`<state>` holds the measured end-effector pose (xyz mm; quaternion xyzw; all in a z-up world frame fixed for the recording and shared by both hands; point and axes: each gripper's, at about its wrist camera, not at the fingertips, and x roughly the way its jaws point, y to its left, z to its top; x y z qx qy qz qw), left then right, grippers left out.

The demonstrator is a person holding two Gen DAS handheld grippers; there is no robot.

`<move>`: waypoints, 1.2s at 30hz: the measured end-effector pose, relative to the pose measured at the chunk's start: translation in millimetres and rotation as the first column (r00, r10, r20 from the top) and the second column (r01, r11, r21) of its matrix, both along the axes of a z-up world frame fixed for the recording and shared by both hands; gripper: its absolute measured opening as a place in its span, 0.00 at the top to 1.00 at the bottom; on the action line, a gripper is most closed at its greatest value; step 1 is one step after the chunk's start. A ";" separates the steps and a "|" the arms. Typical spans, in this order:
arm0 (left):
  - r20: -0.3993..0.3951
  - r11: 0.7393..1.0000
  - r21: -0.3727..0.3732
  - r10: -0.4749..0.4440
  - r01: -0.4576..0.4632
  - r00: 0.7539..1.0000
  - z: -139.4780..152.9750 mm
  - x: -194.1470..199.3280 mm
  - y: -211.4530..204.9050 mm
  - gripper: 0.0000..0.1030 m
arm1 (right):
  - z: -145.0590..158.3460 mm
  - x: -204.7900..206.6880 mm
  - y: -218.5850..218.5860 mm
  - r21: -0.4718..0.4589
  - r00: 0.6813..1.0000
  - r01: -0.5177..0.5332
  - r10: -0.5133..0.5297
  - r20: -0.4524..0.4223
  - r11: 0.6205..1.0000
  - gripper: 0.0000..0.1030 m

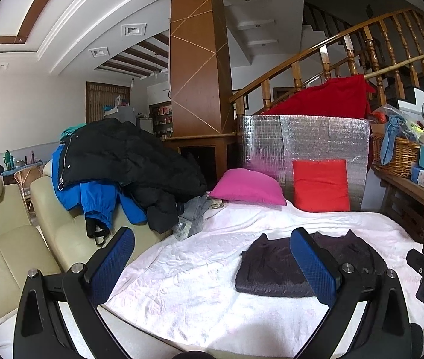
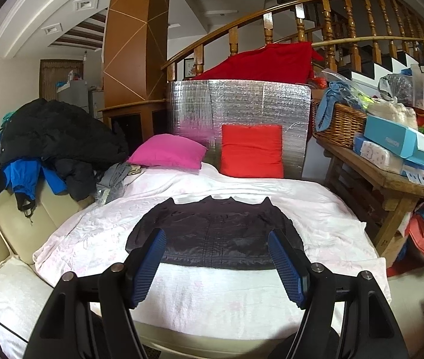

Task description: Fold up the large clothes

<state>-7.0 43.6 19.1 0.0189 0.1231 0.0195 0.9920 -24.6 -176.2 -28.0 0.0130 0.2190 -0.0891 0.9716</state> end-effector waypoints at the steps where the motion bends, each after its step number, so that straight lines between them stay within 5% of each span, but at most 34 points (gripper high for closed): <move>1: -0.004 1.000 0.004 0.000 0.000 1.000 -1.0 0.7 -0.1 0.00 | -0.8 1.2 1.4 -0.006 1.000 -0.001 0.001 -0.004 1.000 0.28; 36: 0.004 1.000 0.023 -0.002 0.002 1.000 -0.7 -0.6 -0.2 0.00 | 2.3 4.5 0.1 -0.013 1.000 0.004 -0.004 0.014 1.000 0.28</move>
